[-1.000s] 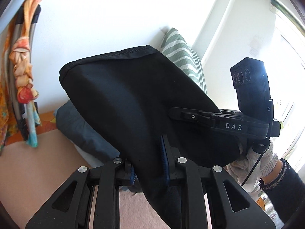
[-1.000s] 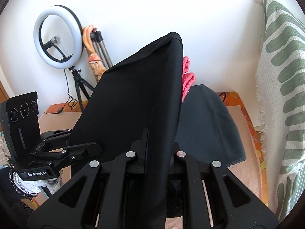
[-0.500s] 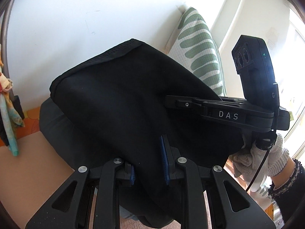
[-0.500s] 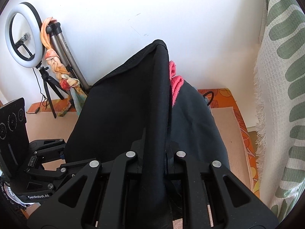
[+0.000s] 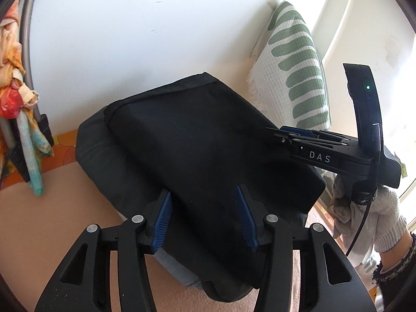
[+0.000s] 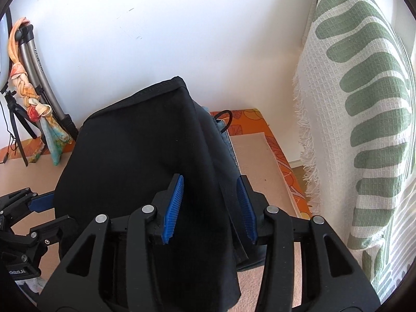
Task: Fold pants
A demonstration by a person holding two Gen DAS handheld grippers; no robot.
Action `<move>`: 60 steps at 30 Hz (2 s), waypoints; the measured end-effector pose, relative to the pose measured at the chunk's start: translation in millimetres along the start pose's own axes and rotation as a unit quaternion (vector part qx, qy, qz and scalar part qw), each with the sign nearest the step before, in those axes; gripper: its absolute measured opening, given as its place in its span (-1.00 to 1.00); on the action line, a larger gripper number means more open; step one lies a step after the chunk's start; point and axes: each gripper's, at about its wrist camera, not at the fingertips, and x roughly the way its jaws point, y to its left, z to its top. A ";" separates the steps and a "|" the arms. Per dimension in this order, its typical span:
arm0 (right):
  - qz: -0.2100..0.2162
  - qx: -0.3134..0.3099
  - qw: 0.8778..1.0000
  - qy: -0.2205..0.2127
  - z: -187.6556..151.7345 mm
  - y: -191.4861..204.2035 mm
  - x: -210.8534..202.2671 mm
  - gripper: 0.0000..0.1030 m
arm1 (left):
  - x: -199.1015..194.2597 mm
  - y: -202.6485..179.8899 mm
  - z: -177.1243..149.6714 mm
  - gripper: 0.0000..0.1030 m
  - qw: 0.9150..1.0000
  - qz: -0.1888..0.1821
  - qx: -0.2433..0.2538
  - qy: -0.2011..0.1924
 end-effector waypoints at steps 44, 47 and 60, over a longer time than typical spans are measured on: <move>-0.026 0.051 0.988 -0.143 -169.8 117.2 -322.4 1.00 | -320.3 -91.7 -149.2 0.62 0.984 0.095 0.077 -0.133; -0.021 0.057 0.988 -0.140 -183.2 119.1 -322.6 1.00 | -324.2 -90.4 -160.5 0.62 0.981 0.111 0.081 -0.139; -0.023 0.069 0.990 -0.124 -214.9 120.4 -294.8 1.00 | -323.6 -87.4 -184.7 0.65 0.976 0.126 0.096 -0.150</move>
